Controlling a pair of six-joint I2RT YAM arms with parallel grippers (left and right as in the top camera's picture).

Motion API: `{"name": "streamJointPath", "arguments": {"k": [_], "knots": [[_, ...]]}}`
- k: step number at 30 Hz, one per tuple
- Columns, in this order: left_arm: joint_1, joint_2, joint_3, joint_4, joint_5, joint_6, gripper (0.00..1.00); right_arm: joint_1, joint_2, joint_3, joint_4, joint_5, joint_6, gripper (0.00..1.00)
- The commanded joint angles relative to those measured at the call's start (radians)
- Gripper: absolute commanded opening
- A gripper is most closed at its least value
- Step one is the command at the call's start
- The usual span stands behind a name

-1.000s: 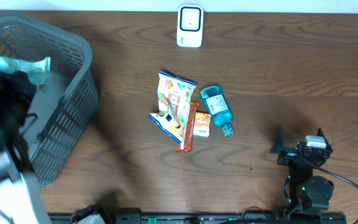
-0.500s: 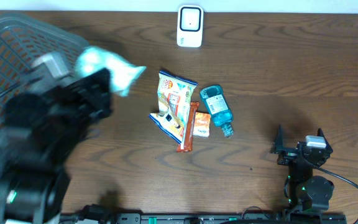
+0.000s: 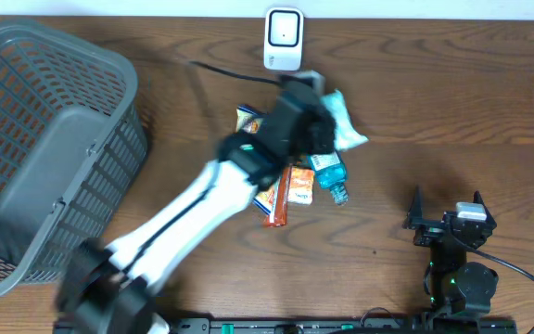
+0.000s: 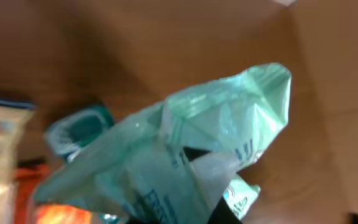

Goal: Scan the item barcode
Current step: 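Carry the green pouch out and set it right of the blue bottle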

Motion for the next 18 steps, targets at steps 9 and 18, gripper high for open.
{"name": "streamJointPath", "arguments": {"k": [9, 18], "knots": [[-0.076, 0.306, 0.007, 0.154, -0.027, -0.117, 0.08, 0.008, -0.003, -0.002, -0.004, -0.001, -0.012, 0.99], [-0.097, 0.298, 0.008, 0.162, -0.027, -0.098, 0.69, 0.008, -0.003, -0.002, -0.004, -0.001, -0.012, 0.99]]}}
